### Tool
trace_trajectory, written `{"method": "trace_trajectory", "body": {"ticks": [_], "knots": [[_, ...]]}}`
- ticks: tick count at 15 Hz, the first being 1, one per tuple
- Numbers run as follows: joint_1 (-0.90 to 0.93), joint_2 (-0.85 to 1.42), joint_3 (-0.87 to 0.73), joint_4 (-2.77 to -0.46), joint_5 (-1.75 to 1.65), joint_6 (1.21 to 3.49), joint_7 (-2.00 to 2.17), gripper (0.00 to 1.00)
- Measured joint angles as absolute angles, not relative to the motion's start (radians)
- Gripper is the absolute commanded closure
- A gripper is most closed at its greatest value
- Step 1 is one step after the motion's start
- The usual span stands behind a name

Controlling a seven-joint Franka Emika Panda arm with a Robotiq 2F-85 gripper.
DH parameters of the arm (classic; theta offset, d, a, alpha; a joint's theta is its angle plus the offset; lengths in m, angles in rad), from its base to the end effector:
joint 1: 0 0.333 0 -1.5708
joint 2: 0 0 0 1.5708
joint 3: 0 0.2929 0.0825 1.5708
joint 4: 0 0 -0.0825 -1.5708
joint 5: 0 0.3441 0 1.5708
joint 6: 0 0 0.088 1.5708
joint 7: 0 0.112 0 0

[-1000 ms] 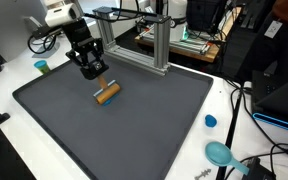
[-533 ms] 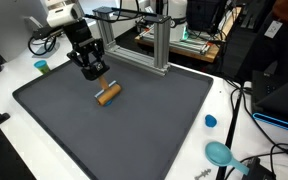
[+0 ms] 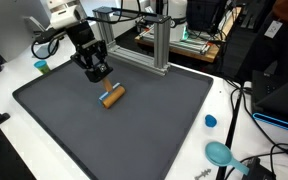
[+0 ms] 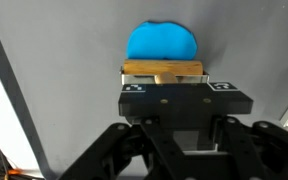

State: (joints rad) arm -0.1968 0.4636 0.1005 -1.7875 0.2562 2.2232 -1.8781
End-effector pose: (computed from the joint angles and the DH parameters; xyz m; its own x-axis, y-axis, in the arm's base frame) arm 0.6075 -0.0543 0.2939 -0.0440 0.9688 0.2438 0.9989 0.0386 0.0268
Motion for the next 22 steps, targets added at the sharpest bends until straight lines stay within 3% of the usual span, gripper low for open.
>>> {"method": "trace_trajectory", "body": {"ticks": [8, 16, 19, 20, 21, 22], "knots": [[-0.177, 0.482, 0.150, -1.794, 0.342, 2.241, -1.889, 0.78], [-0.138, 0.386, 0.109, -1.938, 0.296, 2.519, -1.772, 0.78], [-0.132, 0.373, 0.069, -1.964, 0.225, 2.526, -1.637, 0.78], [-0.135, 0.372, 0.067, -1.963, 0.223, 2.513, -1.615, 0.53], [-0.137, 0.373, 0.067, -1.960, 0.223, 2.511, -1.613, 0.53], [-0.138, 0.373, 0.069, -1.960, 0.223, 2.511, -1.613, 0.78]]}}
